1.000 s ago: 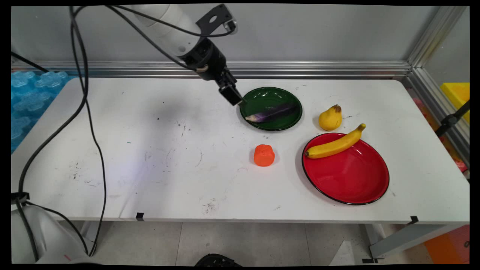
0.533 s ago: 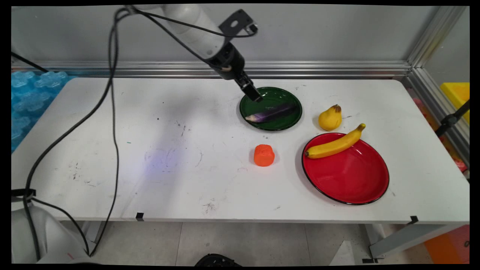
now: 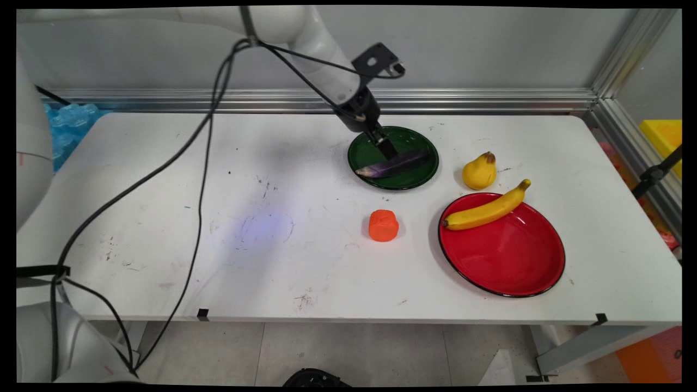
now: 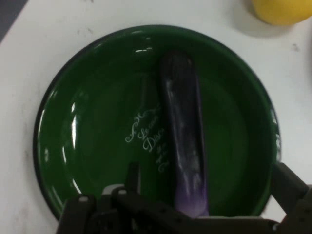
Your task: Pick up the eggplant from the green plate
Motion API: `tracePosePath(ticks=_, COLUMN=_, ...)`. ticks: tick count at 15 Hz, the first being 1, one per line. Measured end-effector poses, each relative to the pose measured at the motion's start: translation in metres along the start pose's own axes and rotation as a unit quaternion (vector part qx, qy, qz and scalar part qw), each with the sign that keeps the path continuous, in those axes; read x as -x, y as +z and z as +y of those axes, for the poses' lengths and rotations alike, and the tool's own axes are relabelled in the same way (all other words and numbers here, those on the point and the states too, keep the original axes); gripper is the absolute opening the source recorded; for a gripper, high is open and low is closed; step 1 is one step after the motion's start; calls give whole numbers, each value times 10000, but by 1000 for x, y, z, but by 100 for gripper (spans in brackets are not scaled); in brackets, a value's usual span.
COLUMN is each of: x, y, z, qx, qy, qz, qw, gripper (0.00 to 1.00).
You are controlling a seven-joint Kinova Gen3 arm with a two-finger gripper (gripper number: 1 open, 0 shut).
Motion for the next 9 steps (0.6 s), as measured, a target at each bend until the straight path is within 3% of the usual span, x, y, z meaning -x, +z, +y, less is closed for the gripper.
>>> tracePosePath(ticks=9, x=-14, y=61, z=3, qx=-85, qy=25, qz=-447, qw=9990, gripper=100)
